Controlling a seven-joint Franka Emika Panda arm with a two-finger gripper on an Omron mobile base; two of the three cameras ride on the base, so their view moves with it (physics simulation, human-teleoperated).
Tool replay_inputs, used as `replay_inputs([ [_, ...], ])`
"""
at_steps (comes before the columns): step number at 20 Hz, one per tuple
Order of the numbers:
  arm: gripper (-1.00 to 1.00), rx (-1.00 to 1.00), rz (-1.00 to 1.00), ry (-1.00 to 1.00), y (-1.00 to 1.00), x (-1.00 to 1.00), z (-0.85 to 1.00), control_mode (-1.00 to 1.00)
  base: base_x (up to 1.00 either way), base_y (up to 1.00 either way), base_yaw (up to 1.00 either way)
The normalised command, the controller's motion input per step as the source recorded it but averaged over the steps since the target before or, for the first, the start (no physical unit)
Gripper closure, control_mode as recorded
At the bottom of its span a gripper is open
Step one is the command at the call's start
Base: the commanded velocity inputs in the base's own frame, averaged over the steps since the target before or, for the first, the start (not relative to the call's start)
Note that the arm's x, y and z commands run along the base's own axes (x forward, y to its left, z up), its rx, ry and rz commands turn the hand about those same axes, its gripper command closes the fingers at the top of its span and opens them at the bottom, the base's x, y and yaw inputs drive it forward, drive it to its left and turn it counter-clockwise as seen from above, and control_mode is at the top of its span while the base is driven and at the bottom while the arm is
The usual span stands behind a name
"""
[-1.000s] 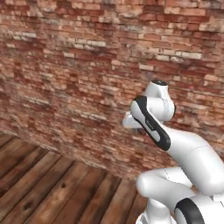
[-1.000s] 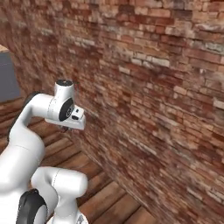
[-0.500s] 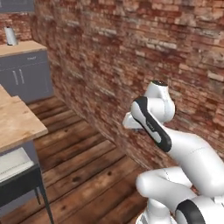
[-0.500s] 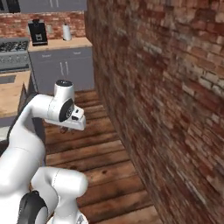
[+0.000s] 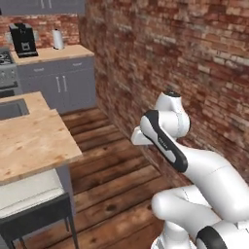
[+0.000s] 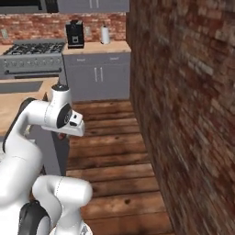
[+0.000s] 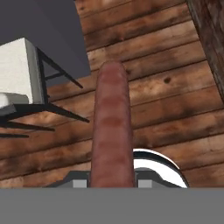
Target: Retrieve the sausage and cheese from the fridge and place them on the cutting board on the counter.
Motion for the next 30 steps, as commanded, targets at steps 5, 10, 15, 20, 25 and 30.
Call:
replay_inputs([
  [5,1.0,0.0,0.0,0.0,0.0,0.0,0.0,1.0,0.75,-0.32,0.1],
  [10,1.0,0.0,0.0,0.0,0.0,0.0,0.0,1.0,0.73,-0.38,0.0],
  [15,1.0,0.0,0.0,0.0,0.0,0.0,0.0,1.0,0.77,-0.13,0.18],
  [20,1.0,0.0,0.0,0.0,0.0,0.0,0.0,1.0,0.68,0.0,0.36],
  [25,1.0,0.0,0.0,0.0,0.0,0.0,0.0,1.0,0.74,-0.11,0.19],
  [30,1.0,0.0,0.0,0.0,0.0,0.0,0.0,1.0,0.7,-0.28,0.03],
])
